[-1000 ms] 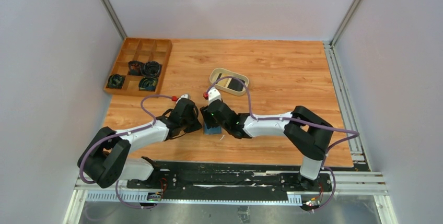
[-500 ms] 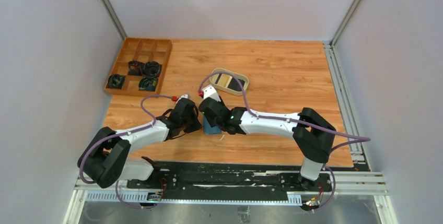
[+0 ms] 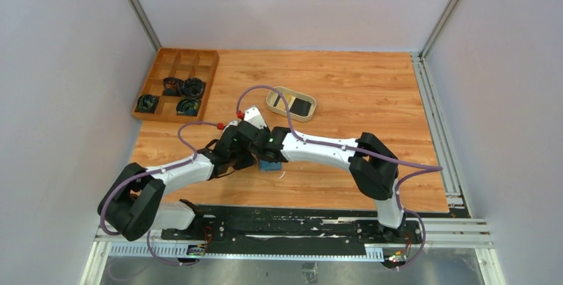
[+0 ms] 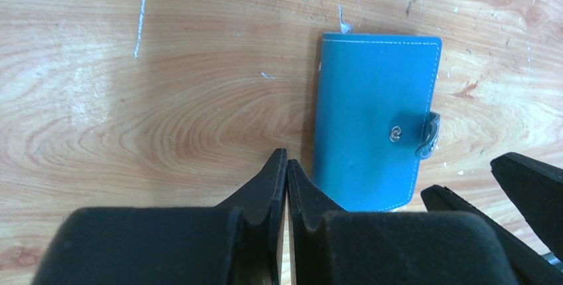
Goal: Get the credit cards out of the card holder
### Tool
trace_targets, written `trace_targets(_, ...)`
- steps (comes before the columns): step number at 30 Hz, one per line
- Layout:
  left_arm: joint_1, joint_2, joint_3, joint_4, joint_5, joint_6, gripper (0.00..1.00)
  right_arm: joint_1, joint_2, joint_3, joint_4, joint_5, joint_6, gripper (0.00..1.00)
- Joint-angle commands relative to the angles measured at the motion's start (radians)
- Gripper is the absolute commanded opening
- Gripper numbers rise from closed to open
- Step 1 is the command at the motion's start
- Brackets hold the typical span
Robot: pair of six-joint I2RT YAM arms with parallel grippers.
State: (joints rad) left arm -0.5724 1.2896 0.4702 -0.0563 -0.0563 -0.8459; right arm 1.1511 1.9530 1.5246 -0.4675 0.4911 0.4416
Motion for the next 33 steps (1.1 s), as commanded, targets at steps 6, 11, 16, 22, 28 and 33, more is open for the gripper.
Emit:
trace_targets(6, 0.015, -0.017, -0.064, 0.065, 0.038, -0.026, 0.09, 0.001, 0.059, 0.028, -0.199, 0.013, 0.164, 0.36)
trace_targets(11, 0.084, -0.023, -0.105, 0.115, 0.095, -0.028, 0.10, -0.004, -0.036, -0.072, -0.118, 0.044, 0.197, 0.35)
trace_targets(16, 0.148, -0.054, -0.111, 0.088, 0.107, -0.004, 0.09, -0.011, -0.038, -0.082, -0.108, 0.048, 0.197, 0.35)
trace_targets(22, 0.195, -0.098, -0.118, 0.061, 0.109, 0.019, 0.10, -0.011, 0.037, 0.010, -0.186, 0.027, 0.211, 0.34)
trace_targets(28, 0.204, -0.110, -0.146, 0.063, 0.119, 0.019, 0.10, -0.014, 0.086, 0.061, -0.192, 0.038, 0.192, 0.33)
trace_targets(33, 0.207, -0.112, -0.151, 0.069, 0.129, 0.020, 0.10, -0.017, 0.148, 0.104, -0.224, 0.062, 0.198, 0.31)
